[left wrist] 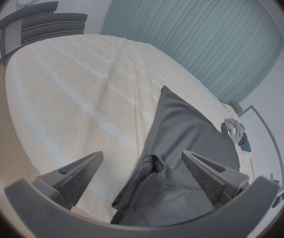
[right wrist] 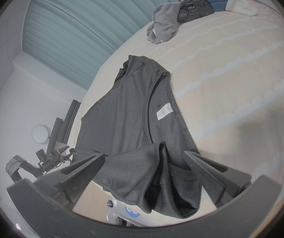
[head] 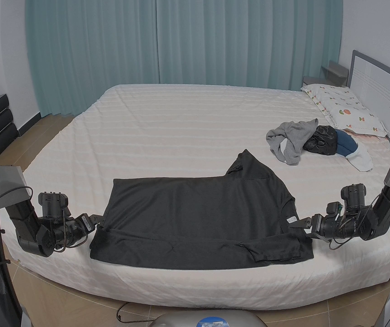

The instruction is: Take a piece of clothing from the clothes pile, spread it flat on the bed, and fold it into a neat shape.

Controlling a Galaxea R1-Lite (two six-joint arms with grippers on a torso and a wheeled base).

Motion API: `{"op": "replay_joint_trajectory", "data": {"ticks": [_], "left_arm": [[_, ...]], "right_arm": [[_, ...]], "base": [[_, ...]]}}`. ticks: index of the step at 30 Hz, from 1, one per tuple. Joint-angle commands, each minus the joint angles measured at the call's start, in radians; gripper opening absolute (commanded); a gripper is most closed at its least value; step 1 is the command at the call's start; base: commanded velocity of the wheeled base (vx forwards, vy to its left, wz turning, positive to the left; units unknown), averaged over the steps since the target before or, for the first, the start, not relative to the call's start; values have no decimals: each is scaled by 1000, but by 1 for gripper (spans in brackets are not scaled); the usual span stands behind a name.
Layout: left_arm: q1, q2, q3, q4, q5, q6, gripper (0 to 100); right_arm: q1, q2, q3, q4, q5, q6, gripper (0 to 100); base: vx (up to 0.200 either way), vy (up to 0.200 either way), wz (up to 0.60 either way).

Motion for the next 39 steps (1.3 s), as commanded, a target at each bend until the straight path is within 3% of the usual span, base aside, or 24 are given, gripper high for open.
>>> {"op": "replay_joint_trajectory", "data": {"ticks": [1,6,13,20,29,39], "left_arm": [[37,-31,8,-3,-5,-27,100],[49,-43,0,-5,-9,-129,100],[46,-45,13,-12,-12,-129,100],[80,-108,50,-12,-164,-136,100],[54,-169,131,0,-253,-115,100],[32,-99,134,-3,-250,-75,100]], "right_arm": [[0,-2,43,-46,11,15,100],[0,3,80,-127,14,48,100],[0,7,84,-176,13,119,100],[-3,17,83,-179,14,122,100],[-3,20,84,-179,14,121,100],[-2,23,84,-179,14,119,100]], "base": [[0,0,0],[80,0,0],[200,0,0],[0,0,0],[0,0,0],[0,0,0]]}}
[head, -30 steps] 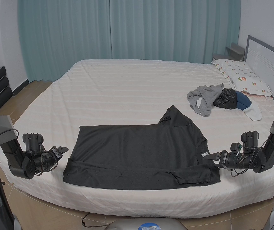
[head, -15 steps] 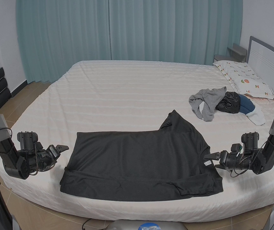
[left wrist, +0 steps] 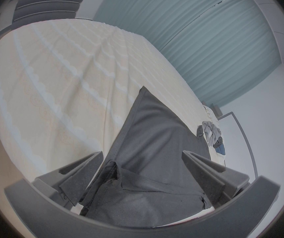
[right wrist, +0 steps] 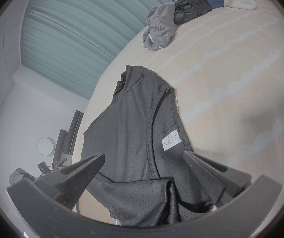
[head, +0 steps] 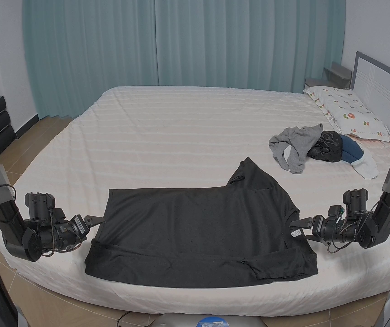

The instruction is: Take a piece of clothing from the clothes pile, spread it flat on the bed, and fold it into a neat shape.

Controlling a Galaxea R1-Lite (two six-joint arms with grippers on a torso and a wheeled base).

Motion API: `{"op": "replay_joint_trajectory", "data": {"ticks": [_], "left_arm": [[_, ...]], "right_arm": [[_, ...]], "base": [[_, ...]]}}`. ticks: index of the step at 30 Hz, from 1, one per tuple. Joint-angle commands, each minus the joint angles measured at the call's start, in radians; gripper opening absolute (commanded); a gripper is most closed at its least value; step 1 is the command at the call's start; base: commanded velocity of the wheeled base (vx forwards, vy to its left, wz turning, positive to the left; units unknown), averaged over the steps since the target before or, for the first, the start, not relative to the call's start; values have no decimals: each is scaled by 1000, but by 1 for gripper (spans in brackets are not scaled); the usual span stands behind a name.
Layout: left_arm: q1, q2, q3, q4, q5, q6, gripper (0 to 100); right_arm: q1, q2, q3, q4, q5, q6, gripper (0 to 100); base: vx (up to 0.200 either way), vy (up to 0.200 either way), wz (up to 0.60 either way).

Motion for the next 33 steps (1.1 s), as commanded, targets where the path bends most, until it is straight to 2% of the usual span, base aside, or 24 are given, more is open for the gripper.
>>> {"op": "replay_joint_trajectory", "data": {"ticks": [1,12,13,29,33], "left_arm": [[-6,40,2,-3,3,2,100],[-21,60,19,-3,6,3,100],[-21,60,22,-3,6,3,0],[13,65,22,-7,43,26,0],[17,86,28,-7,60,72,0]], "right_arm": [[1,1,0,0,0,-1,100],[1,6,0,0,-1,-7,100],[1,10,0,0,-1,-7,100],[1,10,2,0,-12,-10,100],[10,10,2,0,-10,-12,100]], "base": [[0,0,0],[0,0,0],[0,0,0],[0,0,0],[0,0,0]]}}
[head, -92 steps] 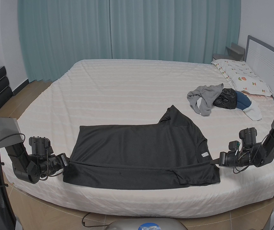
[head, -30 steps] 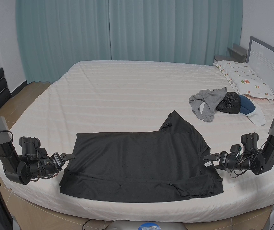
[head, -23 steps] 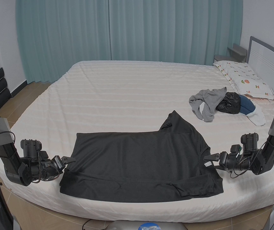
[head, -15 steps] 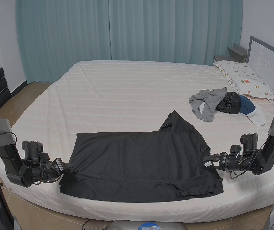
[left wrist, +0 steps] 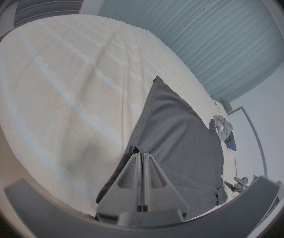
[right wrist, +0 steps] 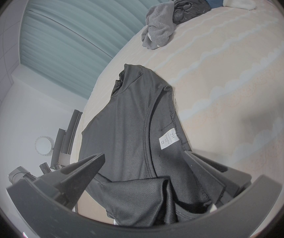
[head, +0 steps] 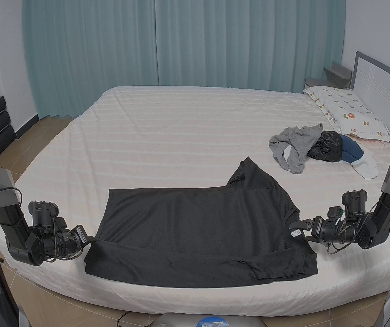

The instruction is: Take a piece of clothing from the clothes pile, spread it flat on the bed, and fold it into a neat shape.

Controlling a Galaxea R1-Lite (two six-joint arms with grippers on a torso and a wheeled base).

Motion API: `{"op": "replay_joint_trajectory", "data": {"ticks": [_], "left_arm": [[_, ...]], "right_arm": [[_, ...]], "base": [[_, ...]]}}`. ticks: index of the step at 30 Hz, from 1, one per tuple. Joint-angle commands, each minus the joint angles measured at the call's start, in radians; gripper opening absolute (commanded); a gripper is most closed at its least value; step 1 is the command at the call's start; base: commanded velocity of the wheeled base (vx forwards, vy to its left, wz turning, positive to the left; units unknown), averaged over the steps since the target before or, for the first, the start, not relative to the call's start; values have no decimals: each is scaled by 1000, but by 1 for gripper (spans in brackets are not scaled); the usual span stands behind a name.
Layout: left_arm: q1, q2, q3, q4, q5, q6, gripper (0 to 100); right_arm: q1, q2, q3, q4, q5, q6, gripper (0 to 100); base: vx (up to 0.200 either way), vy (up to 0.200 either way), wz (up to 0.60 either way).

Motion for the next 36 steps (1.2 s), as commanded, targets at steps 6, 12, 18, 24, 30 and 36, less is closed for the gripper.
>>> {"op": "replay_joint_trajectory", "data": {"ticks": [6,12,18,24,30,36], "left_arm": [[4,43,-1,-4,32,13,0],[4,43,-4,-4,32,13,0],[4,43,-5,-4,32,13,0],[4,43,-5,-4,32,13,0],[4,43,-5,-4,32,13,0],[2,43,-5,-4,32,13,0]], "right_arm": [[12,2,-1,-1,3,-3,100],[21,25,2,-1,9,-41,100],[24,31,13,1,14,-75,100],[28,51,13,1,15,-92,100],[28,46,33,-1,17,-130,100],[27,14,69,-64,21,-130,100]], "base": [[0,0,0],[0,0,0],[0,0,0],[0,0,0],[0,0,0],[0,0,0]]}}
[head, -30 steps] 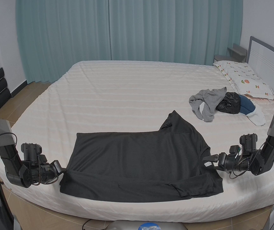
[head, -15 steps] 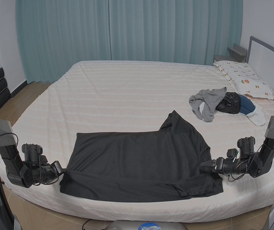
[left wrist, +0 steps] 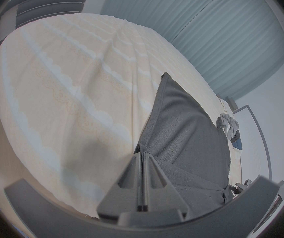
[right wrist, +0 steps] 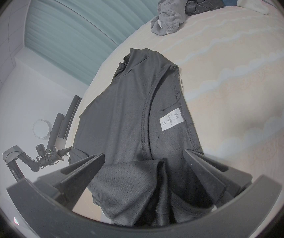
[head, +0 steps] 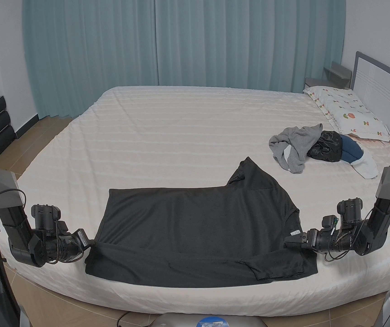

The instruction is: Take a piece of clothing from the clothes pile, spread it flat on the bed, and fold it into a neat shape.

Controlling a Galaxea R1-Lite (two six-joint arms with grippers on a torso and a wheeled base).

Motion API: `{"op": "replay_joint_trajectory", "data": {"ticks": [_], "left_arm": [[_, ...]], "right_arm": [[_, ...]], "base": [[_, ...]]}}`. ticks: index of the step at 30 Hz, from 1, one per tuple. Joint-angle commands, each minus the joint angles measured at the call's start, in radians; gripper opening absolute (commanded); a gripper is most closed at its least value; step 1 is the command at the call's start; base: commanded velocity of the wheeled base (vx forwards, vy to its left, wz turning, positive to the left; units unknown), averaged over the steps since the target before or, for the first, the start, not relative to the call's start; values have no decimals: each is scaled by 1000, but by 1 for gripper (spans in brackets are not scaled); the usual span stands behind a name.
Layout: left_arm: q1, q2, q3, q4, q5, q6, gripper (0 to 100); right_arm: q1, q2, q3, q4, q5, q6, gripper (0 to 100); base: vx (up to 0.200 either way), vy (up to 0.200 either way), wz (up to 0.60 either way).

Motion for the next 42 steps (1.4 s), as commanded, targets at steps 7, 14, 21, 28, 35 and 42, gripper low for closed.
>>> {"op": "replay_joint_trajectory", "data": {"ticks": [7,14,21,28,35,42], "left_arm": [[2,0,0,0,0,0,0],[2,-1,0,0,0,0,0],[0,0,-2,0,0,0,0],[0,-3,1,-2,0,0,0],[0,-12,7,-3,1,0,0],[3,-33,12,-3,6,21,0]], "right_arm": [[0,-17,99,-212,23,12,100],[2,29,105,-222,20,2,100],[22,41,108,-221,20,0,100],[13,43,110,-221,18,0,0],[2,30,128,-225,21,-11,0],[-10,-17,156,-264,27,-3,0]], "base": [[0,0,0],[0,0,0],[0,0,0],[0,0,0],[0,0,0],[0,0,0]]}}
